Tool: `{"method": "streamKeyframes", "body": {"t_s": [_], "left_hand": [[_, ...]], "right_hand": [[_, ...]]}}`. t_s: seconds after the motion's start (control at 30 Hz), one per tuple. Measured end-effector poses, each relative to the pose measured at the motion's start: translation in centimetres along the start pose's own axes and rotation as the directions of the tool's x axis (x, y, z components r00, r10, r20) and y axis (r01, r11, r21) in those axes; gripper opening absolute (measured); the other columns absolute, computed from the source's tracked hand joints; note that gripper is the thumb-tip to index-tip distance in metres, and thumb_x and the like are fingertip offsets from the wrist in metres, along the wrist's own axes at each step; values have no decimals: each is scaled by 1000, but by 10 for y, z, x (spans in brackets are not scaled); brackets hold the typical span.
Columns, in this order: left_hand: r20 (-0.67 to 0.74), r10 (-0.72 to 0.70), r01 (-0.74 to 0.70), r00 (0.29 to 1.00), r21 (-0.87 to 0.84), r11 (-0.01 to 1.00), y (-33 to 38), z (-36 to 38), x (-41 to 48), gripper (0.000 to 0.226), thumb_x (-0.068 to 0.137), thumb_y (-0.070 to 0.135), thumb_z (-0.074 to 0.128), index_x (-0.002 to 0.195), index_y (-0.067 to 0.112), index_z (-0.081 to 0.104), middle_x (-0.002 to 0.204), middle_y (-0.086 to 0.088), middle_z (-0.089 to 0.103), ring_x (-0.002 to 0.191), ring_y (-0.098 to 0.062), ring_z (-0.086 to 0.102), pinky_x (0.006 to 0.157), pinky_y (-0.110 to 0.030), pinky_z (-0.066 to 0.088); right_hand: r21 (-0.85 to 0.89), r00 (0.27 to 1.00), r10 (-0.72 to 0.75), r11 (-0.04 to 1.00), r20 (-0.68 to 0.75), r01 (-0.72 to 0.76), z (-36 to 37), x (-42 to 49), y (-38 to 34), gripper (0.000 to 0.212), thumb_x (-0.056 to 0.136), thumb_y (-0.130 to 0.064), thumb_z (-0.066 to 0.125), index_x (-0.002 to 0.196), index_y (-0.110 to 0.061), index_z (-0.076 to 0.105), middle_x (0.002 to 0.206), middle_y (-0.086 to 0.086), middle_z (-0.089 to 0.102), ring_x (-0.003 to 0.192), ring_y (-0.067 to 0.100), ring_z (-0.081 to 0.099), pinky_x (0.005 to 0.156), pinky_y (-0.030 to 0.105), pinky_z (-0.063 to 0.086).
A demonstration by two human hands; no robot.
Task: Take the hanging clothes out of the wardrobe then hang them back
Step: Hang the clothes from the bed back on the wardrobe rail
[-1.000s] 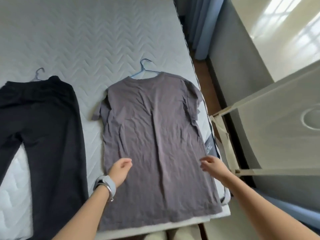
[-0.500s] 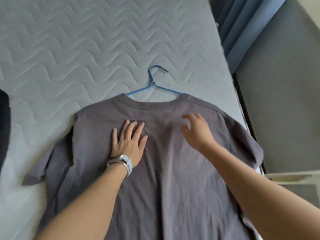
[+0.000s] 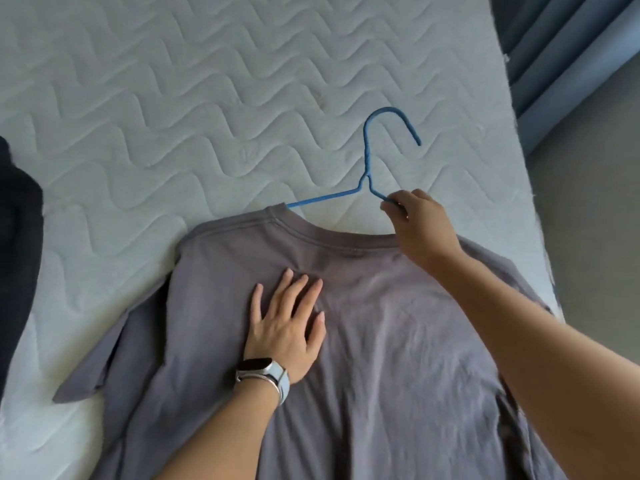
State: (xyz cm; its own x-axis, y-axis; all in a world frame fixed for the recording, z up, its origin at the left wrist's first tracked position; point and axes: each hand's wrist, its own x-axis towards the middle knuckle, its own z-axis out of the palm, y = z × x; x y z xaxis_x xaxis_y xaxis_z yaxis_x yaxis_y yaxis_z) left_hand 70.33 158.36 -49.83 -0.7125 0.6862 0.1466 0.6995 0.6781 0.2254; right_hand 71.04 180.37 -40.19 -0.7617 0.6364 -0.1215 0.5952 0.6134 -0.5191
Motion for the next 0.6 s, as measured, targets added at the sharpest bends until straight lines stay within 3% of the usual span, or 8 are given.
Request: {"method": "streamKeyframes", "body": {"t_s": [0.1,0.17,0.27,0.37,0.43,0.47,0.53,0.6], "left_hand": [[46,-22,23,999,-15,1000,3,-13,1,46,80,38,42,120,26,59,123,2,63,124,-19,54,105,-48,26],[177,-59,67,982,-40,997,4,-30,-1,47,79,39,38,116,23,63,118,-1,66,116,-24,61,100,-48,40],[354,-91,199,931,-284,938,12,-78,-27,42,79,33,41,105,13,68,106,-9,68,97,-31,66,84,-39,52],[240,7,147,971,-620,771,34,-149,-86,36,74,36,41,83,19,71,80,6,75,78,-10,66,73,-24,51],[201,17,141,979,-742,655,55,-214,-114,33,74,42,42,96,30,64,78,35,67,83,-1,65,70,-10,48],[170,34,114,985,-782,613,64,-249,-120,34,74,43,44,96,30,65,75,40,65,84,5,65,71,-6,48],[50,28,24,998,-810,586,75,-317,-116,35,77,41,50,96,20,72,83,30,68,83,8,66,76,-7,49],[-1,-110,58,994,-847,529,80,-391,-106,27,85,33,55,99,14,68,91,7,70,85,-7,68,82,-20,51]], "right_hand": [[-23,1000,-20,1000,8,21,-26,-52,-7,27,95,-28,44,103,-11,62,98,15,64,93,34,57,71,36,41],[-9,999,-1,1000,47,2,-42,-91,-10,26,94,-29,45,103,-14,64,90,15,66,88,33,58,71,36,42],[138,990,43,989,134,-62,-67,-148,-20,22,92,-25,51,95,-11,67,60,0,53,66,22,52,60,30,36],[397,977,132,898,170,-190,-104,-199,-51,18,89,-19,56,82,-9,70,51,-5,41,41,4,36,41,14,27],[478,976,116,857,183,-192,-129,-228,-88,19,88,-18,57,74,-10,69,45,-7,39,34,3,30,38,13,24],[497,978,81,851,194,-169,-142,-241,-110,21,87,-17,57,71,-8,68,41,-8,39,34,3,31,40,14,25],[532,976,-1,838,219,-119,-172,-267,-156,25,88,-16,54,68,-7,67,40,-7,43,35,3,34,42,17,26],[617,970,-83,783,230,-79,-204,-296,-201,31,90,-12,48,64,-15,64,49,-8,51,38,2,38,45,17,28]]}}
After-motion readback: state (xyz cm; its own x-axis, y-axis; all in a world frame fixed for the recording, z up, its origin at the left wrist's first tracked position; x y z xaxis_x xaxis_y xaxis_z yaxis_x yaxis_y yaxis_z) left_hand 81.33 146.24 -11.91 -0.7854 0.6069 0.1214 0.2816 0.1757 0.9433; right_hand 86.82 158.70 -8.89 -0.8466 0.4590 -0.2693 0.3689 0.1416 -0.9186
